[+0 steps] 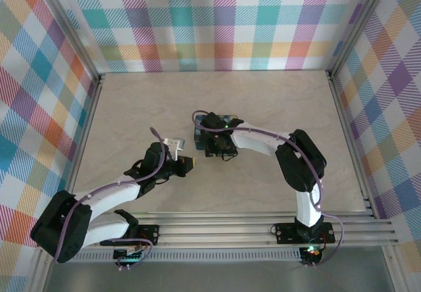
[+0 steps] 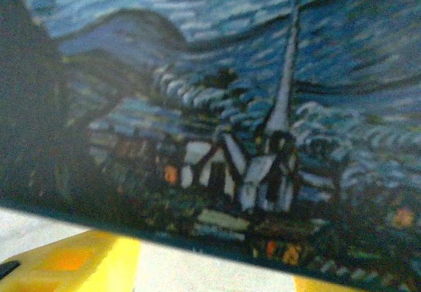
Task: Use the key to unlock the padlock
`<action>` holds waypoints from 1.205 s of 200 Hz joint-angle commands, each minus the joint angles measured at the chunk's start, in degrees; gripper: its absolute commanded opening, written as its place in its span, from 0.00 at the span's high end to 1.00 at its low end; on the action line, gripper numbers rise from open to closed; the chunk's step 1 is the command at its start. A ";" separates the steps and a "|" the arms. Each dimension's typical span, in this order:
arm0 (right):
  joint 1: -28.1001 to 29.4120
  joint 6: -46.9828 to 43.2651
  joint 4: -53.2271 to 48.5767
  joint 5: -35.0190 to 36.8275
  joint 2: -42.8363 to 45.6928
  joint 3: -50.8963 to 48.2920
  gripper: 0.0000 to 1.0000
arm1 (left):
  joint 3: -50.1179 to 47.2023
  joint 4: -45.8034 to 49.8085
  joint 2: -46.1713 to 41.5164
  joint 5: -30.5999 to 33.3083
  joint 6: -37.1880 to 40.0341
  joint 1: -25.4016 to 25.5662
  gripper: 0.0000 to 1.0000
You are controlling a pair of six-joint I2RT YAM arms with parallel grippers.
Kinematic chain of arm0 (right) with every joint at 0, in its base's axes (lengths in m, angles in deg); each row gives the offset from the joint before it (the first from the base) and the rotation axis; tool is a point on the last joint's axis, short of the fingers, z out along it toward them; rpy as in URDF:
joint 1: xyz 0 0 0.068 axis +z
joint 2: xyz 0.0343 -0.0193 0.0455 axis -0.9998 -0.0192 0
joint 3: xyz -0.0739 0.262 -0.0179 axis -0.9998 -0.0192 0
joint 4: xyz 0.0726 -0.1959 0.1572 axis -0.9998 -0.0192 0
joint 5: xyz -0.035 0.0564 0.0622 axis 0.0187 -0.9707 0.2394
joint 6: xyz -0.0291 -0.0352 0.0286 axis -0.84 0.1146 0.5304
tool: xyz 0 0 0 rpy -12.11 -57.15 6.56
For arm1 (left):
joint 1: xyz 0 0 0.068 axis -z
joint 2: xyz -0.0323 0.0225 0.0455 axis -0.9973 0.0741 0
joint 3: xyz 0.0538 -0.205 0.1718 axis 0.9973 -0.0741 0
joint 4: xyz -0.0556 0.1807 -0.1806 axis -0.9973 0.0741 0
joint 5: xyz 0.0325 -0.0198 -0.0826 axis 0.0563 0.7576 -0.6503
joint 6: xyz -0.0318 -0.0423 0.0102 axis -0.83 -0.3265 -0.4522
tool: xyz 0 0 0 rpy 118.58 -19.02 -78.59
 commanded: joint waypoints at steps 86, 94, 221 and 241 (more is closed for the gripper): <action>-0.36 -4.30 17.24 9.31 -1.21 -2.86 0.52 | -1.80 4.07 -4.24 1.61 0.41 0.20 1.00; -0.36 -4.66 17.76 9.40 -1.68 -2.69 0.52 | -1.93 4.17 -4.42 1.62 0.38 0.20 1.00; -2.37 -5.37 21.81 10.28 -3.92 -4.32 0.56 | -3.47 6.45 -8.34 2.49 0.83 0.19 1.00; -2.85 -5.75 22.14 9.68 -4.44 -4.03 0.58 | -3.50 6.28 -8.32 2.49 0.88 0.18 1.00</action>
